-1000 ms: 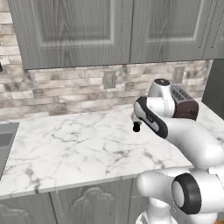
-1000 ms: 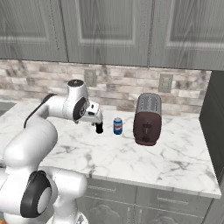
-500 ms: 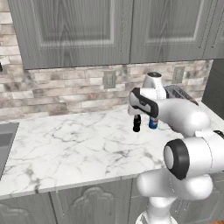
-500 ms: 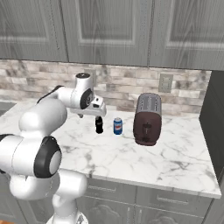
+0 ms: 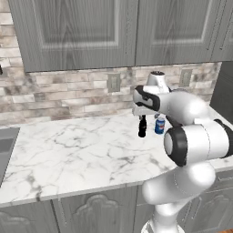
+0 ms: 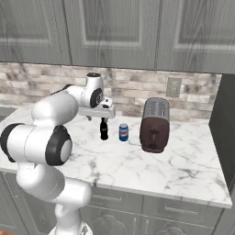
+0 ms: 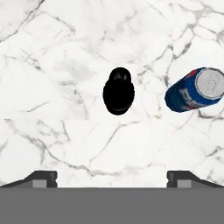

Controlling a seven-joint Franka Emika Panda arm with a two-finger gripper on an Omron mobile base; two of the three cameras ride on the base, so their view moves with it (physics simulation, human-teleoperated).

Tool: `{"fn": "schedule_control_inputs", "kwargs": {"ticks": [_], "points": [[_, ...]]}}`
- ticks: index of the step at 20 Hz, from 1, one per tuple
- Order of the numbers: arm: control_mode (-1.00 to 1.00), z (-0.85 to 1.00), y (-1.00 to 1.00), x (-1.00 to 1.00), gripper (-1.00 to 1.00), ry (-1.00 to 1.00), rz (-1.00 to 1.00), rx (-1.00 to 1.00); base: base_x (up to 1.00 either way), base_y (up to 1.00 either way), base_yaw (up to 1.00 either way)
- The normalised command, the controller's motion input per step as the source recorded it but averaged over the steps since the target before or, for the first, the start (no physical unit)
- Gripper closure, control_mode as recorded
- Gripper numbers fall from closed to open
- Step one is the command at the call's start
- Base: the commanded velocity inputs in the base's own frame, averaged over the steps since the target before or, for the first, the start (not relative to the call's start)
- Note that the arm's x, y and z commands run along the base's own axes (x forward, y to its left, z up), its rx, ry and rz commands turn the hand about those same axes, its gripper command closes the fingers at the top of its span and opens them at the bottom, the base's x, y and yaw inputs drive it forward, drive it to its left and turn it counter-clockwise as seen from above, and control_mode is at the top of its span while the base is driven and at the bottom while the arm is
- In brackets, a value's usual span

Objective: Move the drinks to the dining counter.

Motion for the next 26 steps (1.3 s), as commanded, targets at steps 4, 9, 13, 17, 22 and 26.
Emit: {"fn": "schedule_control_inputs", "kwargs": {"ticks": [4, 9, 13, 17, 22, 26], "points": [[-1.00, -0.19, -0.01, 0.14, -1.00, 0.01, 0.00, 0.00, 0.00, 0.00, 0.00], [-1.00, -0.06, 0.00, 0.09, -1.00, 0.00, 0.00, 0.00, 0.00, 0.00, 0.00], [-1.00, 0.00, 0.00, 0.08, -1.00, 0.00, 0.00, 0.00, 0.00, 0.00, 0.00], [-1.00, 0.00, 0.00, 0.07, -1.00, 0.00, 0.00, 0.00, 0.00, 0.00, 0.00], [-1.00, 0.00, 0.00, 0.11, -1.00, 0.00, 0.00, 0.00, 0.00, 0.00, 0.00], [-1.00, -0.01, 0.00, 0.12, -1.00, 0.00, 0.00, 0.00, 0.00, 0.00, 0.00]]}}
